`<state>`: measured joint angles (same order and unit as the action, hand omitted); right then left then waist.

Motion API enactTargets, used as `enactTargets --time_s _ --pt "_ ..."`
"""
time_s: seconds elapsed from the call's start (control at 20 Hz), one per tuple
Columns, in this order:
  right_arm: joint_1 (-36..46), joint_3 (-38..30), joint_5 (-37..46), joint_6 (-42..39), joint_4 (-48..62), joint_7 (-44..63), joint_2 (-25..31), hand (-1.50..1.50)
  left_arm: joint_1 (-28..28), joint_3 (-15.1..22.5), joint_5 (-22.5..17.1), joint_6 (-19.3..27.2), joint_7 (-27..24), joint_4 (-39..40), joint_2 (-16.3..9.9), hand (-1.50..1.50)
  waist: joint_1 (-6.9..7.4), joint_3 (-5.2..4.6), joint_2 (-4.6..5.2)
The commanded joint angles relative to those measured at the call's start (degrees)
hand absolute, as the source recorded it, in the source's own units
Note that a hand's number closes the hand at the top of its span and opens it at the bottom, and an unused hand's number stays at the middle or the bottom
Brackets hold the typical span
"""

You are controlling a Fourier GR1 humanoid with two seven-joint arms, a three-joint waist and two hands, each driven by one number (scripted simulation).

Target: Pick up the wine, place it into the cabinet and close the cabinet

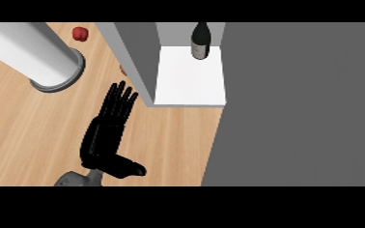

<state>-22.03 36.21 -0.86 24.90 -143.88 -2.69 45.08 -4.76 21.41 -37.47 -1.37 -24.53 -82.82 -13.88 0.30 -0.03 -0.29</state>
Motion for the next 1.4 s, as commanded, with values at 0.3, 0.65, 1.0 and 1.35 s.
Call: enactTargets --time_s 0.3,0.65,1.0,1.35 --pt "-0.5 10.0 -2.0 -9.9 -12.6 4.0 5.4 1.50 6.6 -7.1 -2.2 -6.0 -1.9 -4.3 -8.8 -1.50 -0.07 -0.07 -0.04" --pt "3.3 13.1 1.1 -8.8 -12.8 7.2 1.9 1.50 7.9 -13.5 -6.8 -9.0 0.6 -5.8 -13.5 -1.50 -0.03 -0.11 -0.09" --pt "9.7 14.1 -0.5 -9.8 -12.0 13.7 -1.7 1.50 6.1 -15.4 -7.8 -12.2 1.5 -2.9 -14.8 -1.50 0.29 -0.26 0.30" --pt "14.5 14.1 -3.3 -10.7 -7.5 14.0 -6.8 1.50 7.4 -18.4 -9.5 -16.0 1.3 -3.3 -17.9 -1.50 1.98 -0.33 0.44"
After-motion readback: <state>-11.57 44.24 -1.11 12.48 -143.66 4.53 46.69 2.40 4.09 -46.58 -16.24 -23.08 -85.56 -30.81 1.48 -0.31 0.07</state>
